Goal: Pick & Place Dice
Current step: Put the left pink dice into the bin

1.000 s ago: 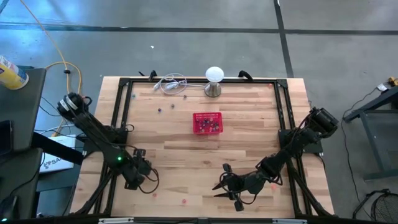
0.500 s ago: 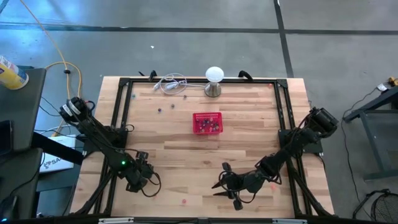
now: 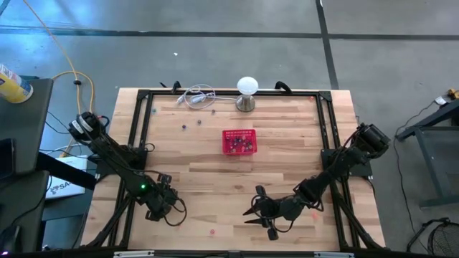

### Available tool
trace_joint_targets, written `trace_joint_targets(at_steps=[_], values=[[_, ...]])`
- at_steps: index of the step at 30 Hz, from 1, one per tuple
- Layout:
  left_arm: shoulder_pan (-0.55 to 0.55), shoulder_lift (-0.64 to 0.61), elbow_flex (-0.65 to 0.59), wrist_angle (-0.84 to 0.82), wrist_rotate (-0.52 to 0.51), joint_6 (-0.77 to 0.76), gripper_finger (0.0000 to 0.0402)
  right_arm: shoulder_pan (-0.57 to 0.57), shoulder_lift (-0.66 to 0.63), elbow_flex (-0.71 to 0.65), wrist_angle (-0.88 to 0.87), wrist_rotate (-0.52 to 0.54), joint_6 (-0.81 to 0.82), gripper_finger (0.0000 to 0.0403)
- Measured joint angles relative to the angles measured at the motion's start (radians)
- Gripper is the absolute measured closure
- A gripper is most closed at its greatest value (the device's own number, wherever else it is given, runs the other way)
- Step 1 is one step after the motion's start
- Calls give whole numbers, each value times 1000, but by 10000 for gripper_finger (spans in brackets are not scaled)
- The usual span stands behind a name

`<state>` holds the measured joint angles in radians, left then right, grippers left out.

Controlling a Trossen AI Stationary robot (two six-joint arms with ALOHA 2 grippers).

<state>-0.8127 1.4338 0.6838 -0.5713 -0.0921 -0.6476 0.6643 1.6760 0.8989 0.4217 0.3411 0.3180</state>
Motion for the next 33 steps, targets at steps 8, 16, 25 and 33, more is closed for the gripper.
trace_joint_targets(at_steps=[8,16,25,33], values=[[1,0,0,3,0,-30,285,0,0,0,0,-1,0,293],[1,1,0,12,-1,-30,354,0,0,0,0,-1,0,293],[40,-2,12,163,-33,-6,346,0,0,0,3,-4,24,293],[283,-23,15,449,-170,397,345,0,0,1,33,-5,30,293]])
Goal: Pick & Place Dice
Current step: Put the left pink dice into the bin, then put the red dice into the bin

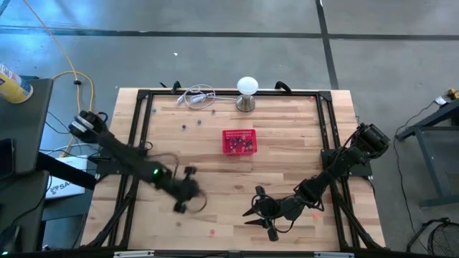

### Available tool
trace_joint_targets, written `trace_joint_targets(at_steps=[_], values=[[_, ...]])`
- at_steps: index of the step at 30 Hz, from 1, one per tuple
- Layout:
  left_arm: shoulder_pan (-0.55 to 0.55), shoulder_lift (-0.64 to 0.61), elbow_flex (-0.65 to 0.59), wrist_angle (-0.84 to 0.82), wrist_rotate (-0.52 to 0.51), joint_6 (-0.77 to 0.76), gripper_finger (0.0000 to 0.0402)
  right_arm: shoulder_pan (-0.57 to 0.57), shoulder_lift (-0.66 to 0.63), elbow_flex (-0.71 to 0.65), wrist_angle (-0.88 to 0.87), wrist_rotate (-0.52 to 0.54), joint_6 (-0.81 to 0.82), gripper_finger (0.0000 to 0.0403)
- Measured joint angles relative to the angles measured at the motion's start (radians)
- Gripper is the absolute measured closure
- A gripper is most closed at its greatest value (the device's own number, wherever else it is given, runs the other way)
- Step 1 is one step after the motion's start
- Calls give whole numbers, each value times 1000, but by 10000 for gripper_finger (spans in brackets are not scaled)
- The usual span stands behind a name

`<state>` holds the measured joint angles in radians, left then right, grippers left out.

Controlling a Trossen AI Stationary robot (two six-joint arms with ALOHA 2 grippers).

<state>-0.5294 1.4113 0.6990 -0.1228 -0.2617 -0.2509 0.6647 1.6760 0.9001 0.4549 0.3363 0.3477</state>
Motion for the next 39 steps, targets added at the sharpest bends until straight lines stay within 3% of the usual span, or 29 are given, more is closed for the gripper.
trace_joint_targets(at_steps=[4,8,15,21,26,39], values=[[191,2,-2,174,17,156,345,3,0,0,-1,0,0,293],[365,2,-1,379,142,266,345,4,0,0,2,0,0,293],[548,83,0,558,215,341,345,4,0,0,6,0,8,293],[602,205,0,736,218,334,345,4,0,0,6,0,31,293],[624,226,-1,745,219,306,332,4,0,0,5,1,49,293],[633,226,-1,784,218,217,214,3,0,0,5,1,37,293]])
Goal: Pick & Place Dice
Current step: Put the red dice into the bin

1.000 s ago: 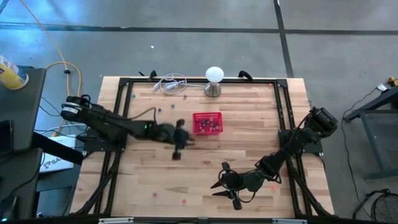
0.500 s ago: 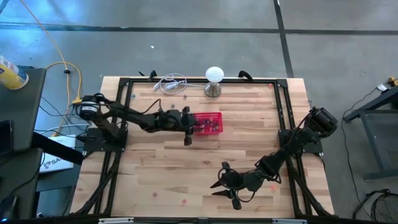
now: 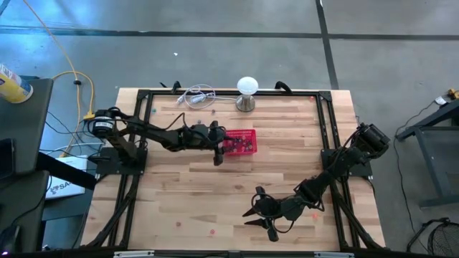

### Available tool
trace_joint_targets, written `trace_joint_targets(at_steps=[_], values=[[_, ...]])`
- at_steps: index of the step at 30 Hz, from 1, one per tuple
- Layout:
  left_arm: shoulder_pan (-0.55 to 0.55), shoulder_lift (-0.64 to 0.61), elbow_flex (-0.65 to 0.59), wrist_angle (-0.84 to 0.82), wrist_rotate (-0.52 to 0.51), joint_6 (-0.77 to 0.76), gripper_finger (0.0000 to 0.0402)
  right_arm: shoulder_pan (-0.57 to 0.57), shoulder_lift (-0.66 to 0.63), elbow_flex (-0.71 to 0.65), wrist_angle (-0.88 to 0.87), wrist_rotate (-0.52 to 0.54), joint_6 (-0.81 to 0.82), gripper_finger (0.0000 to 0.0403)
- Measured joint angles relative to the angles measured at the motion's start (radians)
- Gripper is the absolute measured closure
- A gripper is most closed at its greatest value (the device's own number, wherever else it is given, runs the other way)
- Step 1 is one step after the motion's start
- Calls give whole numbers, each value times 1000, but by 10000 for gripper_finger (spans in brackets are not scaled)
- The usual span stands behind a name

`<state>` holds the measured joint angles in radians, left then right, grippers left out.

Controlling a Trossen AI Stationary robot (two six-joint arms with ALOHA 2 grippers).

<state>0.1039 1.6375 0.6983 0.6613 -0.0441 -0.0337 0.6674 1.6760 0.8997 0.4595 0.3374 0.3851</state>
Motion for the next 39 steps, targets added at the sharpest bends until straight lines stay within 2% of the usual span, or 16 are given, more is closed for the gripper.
trace_joint_targets(at_steps=[5,10,12,16,19,23,27,30,32,36,39], values=[[-56,-63,-1,-84,48,112,203,0,0,0,-1,0,-5,293],[-225,-217,-1,-455,38,194,203,0,0,-1,-6,-24,3,293],[-350,-274,-1,-580,-28,236,203,0,0,-1,-6,-31,-5,293],[-634,-319,28,-734,-338,143,203,0,0,-1,-6,-33,-38,293],[-794,-309,123,-919,-410,-23,203,0,0,-1,-7,-33,-55,293],[-926,-229,303,-1221,-390,-285,203,0,0,-1,-9,-33,-57,293],[-962,-108,440,-1411,-268,-434,203,0,0,-1,-10,-29,-57,293],[-948,-51,460,-1387,-143,-490,203,0,0,-1,-9,-28,-45,293],[-941,-26,460,-1373,-95,-515,203,1,0,-1,-8,-29,-35,293],[-944,3,460,-1375,-38,-599,203,7,0,-1,-8,-28,-2,293],[-971,12,460,-1353,-43,-636,203,9,0,-1,-8,-29,3,293]])
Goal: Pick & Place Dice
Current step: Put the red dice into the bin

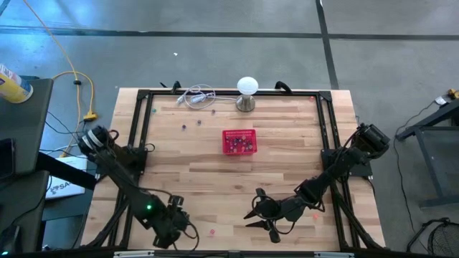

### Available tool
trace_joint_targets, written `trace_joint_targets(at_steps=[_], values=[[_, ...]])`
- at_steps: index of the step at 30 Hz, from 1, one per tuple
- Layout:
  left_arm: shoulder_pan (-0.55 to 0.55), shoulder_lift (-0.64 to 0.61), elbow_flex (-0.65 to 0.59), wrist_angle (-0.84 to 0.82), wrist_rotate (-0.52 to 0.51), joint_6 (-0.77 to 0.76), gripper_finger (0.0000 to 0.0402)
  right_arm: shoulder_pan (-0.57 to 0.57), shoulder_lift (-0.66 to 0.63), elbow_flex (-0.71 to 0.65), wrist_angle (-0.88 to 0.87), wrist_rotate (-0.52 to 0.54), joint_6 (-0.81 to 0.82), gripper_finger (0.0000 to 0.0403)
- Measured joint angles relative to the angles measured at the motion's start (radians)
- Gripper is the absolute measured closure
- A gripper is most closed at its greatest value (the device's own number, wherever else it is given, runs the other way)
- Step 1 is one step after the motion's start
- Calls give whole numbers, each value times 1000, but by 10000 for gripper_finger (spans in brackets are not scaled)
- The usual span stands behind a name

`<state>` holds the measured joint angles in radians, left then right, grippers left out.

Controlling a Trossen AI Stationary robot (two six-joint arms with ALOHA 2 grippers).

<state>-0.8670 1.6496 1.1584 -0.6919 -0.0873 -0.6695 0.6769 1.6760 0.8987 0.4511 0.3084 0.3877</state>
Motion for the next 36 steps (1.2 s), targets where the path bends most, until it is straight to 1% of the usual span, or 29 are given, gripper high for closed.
trace_joint_targets(at_steps=[4,9,15,22,26,30,36], values=[[-47,41,0,8,-64,-68,203,5,0,0,0,-1,-1,293],[-61,95,0,11,-69,-178,203,6,0,0,-2,-1,-2,293],[-63,102,0,14,-110,-184,203,11,0,0,-3,-1,0,293],[-60,124,-2,11,-125,-219,203,31,0,0,-5,-3,1,293],[-57,155,-2,11,-110,-218,203,33,0,0,-6,-4,1,293],[-50,163,-2,-26,-103,-232,203,37,0,0,-7,0,1,293],[-50,166,-3,-4,-96,-237,207,39,0,0,-7,1,1,293]])
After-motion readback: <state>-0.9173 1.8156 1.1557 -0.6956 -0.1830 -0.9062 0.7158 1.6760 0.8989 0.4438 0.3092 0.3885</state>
